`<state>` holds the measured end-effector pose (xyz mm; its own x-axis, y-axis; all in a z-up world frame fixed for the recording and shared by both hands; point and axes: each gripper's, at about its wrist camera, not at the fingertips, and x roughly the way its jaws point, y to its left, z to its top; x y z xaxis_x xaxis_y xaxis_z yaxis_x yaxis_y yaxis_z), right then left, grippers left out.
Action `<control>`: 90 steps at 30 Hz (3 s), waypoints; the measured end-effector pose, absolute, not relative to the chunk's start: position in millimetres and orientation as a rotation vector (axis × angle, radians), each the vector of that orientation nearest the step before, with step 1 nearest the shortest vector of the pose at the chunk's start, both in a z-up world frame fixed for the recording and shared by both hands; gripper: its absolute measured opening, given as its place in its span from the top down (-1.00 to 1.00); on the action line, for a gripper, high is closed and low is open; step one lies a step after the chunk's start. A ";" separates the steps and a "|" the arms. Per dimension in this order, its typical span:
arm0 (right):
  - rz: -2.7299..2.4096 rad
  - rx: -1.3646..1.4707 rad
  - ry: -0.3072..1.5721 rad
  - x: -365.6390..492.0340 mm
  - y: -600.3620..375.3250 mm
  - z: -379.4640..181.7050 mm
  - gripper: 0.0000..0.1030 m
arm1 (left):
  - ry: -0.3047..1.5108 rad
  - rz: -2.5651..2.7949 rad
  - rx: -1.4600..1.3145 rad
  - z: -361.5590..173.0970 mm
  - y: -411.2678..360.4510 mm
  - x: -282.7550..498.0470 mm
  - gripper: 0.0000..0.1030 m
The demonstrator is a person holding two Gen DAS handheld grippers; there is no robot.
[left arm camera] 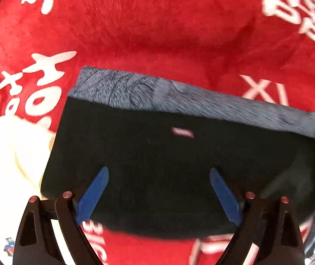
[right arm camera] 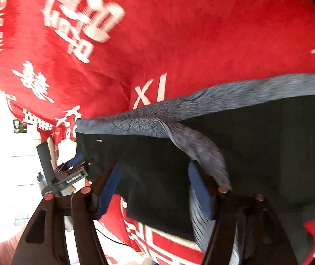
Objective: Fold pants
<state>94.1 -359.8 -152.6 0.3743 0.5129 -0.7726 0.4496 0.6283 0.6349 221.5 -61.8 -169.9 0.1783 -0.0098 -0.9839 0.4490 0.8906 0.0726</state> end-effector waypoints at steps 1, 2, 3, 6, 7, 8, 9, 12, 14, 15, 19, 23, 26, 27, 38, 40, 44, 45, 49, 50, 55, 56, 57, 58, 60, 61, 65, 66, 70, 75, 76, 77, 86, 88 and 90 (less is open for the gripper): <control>0.026 0.926 1.238 82.7 -361.2 -144.1 -0.40 | 1.362 -0.340 0.379 -164.0 -63.0 212.9 -0.82; 0.004 0.902 1.241 71.4 -362.8 -138.1 -0.40 | 1.365 -0.346 0.370 -158.6 -65.2 202.3 -0.82; -0.020 0.880 1.247 59.4 -363.1 -133.0 -0.40 | 1.371 -0.353 0.364 -153.5 -69.4 188.5 -0.82; -0.091 0.840 1.268 12.8 -367.8 -124.1 -0.40 | 1.394 -0.416 0.364 -149.0 -94.9 147.7 -0.82; -0.109 0.844 1.276 -3.2 -375.4 -125.5 -0.40 | 1.405 -0.446 0.366 -148.4 -107.6 137.5 -0.82; -0.136 0.855 1.284 -19.4 -373.0 -126.9 -0.40 | 1.416 -0.471 0.368 -148.1 -112.6 129.4 -0.82; -0.153 0.872 1.289 -35.2 -373.4 -127.8 -0.40 | 1.435 -0.507 0.368 -150.2 -122.4 116.2 -0.82; -0.203 0.926 1.308 -83.0 -374.4 -132.6 -0.40 | 1.486 -0.612 0.360 -155.8 -151.2 83.4 -0.82; -0.237 0.958 1.320 -112.2 -369.8 -135.4 -0.40 | 1.499 -0.685 0.348 -153.8 -169.5 64.5 -0.82; -0.256 0.977 1.318 -129.0 -368.9 -135.4 -0.40 | 1.508 -0.731 0.334 -153.7 -178.7 56.7 -0.82; -0.371 1.082 1.286 -194.2 -353.2 -143.1 -0.40 | 1.560 -0.888 0.282 -161.9 -212.5 31.0 -0.82; -0.461 1.192 1.229 -243.9 -336.2 -159.2 -0.40 | 1.631 -0.976 0.218 -172.5 -234.2 11.5 -0.82; -0.491 1.254 1.176 -272.6 -325.7 -173.7 -0.40 | 1.656 -0.986 0.196 -181.5 -237.7 3.6 -0.82; -0.491 1.275 1.162 -278.6 -322.5 -179.2 -0.40 | 1.671 -0.988 0.183 -184.2 -238.3 3.4 -0.82; -0.452 1.428 0.971 -306.8 -301.0 -218.5 -0.02 | 1.649 -1.049 0.222 -187.5 -249.0 -8.7 -0.61; -0.414 1.448 0.946 -304.2 -300.9 -221.9 0.34 | 1.652 -1.065 0.224 -187.5 -250.5 -13.7 -0.06; -0.349 1.490 0.927 -302.0 -302.2 -218.5 0.94 | 1.678 -1.096 0.194 -187.4 -252.9 -21.5 0.74; -0.333 1.492 0.911 -302.3 -305.0 -211.1 0.94 | 1.669 -1.100 0.182 -184.1 -253.1 -21.6 0.74; -0.272 1.436 0.896 -295.1 -325.6 -174.1 0.94 | 1.656 -1.104 0.131 -172.1 -257.5 -20.2 0.74; -0.260 1.420 0.900 -291.4 -331.0 -166.4 0.94 | 1.654 -1.101 0.112 -167.3 -260.2 -19.3 0.74; -0.179 1.338 0.914 -265.3 -388.2 -127.3 0.94 | 1.648 -1.068 0.029 -147.3 -281.3 -7.4 0.74; -0.164 1.327 0.912 -261.3 -401.6 -122.2 0.94 | 1.644 -1.060 0.012 -142.8 -288.2 -3.5 0.74; -0.149 1.311 0.912 -253.7 -416.6 -116.8 0.94 | 1.638 -1.049 -0.004 -137.9 -296.7 0.9 0.74; -0.127 1.289 0.912 -243.7 -437.5 -109.0 0.94 | 1.633 -1.042 -0.017 -134.3 -304.1 4.7 0.74; -0.099 1.267 0.911 -228.6 -468.6 -99.4 0.94 | 1.622 -1.026 -0.044 -126.5 -325.0 16.1 0.74; -0.085 1.259 0.911 -217.9 -490.5 -94.4 0.95 | 1.617 -1.020 -0.046 -124.6 -331.9 20.8 0.74; -0.051 1.212 0.909 -179.6 -559.4 -79.9 0.95 | 1.594 -0.973 -0.045 -122.0 -378.0 46.4 0.74; -0.051 1.187 0.916 -167.7 -578.1 -77.9 0.95 | 1.591 -0.966 -0.048 -123.3 -386.2 51.2 0.74; -0.092 1.147 0.950 -124.5 -648.4 -85.5 0.95 | 1.555 -0.923 -0.031 -134.3 -418.9 74.1 0.74; -0.146 1.060 1.110 -80.3 -693.2 -128.4 0.94 | 1.477 -0.812 0.063 -141.0 -438.6 99.4 0.73; -0.160 1.035 1.150 -71.7 -698.5 -137.9 0.90 | 1.470 -0.789 0.091 -142.6 -438.9 102.8 0.70; -0.181 1.007 1.185 -66.3 -700.0 -145.4 0.89 | 1.465 -0.767 0.117 -143.4 -437.9 105.1 0.48; -0.300 0.744 1.159 -55.9 -692.7 -107.1 -0.57 | 1.376 -0.704 0.293 -132.7 -417.0 82.4 -0.22; -0.299 0.715 1.140 -55.2 -690.0 -97.6 -0.57 | 1.377 -0.706 0.336 -134.9 -417.1 72.8 -0.22; -0.300 0.698 1.158 -56.7 -683.8 -96.7 -0.49 | 1.395 -0.700 0.384 -145.5 -416.7 59.3 -0.22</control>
<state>-56.7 -683.8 -96.7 0.3915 0.1304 -0.9109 0.5563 0.7549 0.3472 59.3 -416.7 -145.5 0.0227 -0.2203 -0.9752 0.6505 0.7440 -0.1530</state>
